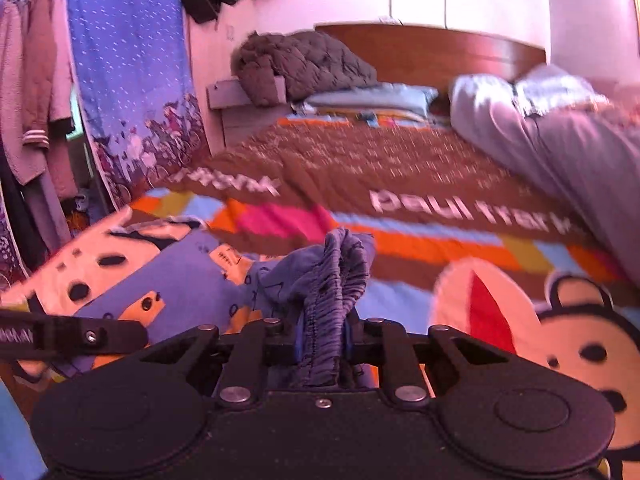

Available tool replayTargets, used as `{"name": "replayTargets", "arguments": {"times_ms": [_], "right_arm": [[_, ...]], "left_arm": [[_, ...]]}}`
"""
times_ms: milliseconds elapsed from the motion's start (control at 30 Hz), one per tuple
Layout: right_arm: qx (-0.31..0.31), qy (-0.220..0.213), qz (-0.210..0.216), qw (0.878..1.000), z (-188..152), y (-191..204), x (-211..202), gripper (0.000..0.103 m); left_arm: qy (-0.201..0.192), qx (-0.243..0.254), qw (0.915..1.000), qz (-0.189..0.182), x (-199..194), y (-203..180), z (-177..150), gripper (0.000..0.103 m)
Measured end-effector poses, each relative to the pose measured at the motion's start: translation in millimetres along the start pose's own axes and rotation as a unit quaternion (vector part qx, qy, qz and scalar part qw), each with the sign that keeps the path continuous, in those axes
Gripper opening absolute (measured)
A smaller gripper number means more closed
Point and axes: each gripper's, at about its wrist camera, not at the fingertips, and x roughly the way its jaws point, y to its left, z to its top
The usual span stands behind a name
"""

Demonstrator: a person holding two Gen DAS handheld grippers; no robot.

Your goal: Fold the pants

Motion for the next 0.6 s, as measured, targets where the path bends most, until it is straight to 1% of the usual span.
{"name": "replayTargets", "arguments": {"times_ms": [167,233,300,400,467,533,600], "right_arm": [[-0.014,-0.033,0.032,0.999,29,40,-1,0.018],[-0.009,-0.038,0.05,0.998,36,55,5,0.018],[-0.003,-0.035,0.067,0.997,38,71,14,0.018],[0.0,-0.013,0.095,0.995,34,95,34,0.019],[-0.003,0.01,0.108,0.994,25,110,43,0.019],[-0.01,0.038,0.111,0.993,13,123,56,0.019],[-0.01,0.061,0.1,0.993,0,129,65,0.02]], "left_arm": [[-0.046,-0.034,0.9982,0.016,-34,50,11,0.02],[-0.057,-0.047,0.9971,0.018,-45,74,9,0.021],[-0.057,-0.057,0.9963,0.029,-52,95,4,0.021],[-0.035,-0.08,0.995,0.049,-52,128,-7,0.021],[-0.002,-0.102,0.9932,0.057,-45,149,-13,0.021],[0.03,-0.131,0.9894,0.056,-36,167,-20,0.022],[0.033,-0.145,0.9876,0.049,-32,176,-28,0.023]]}}
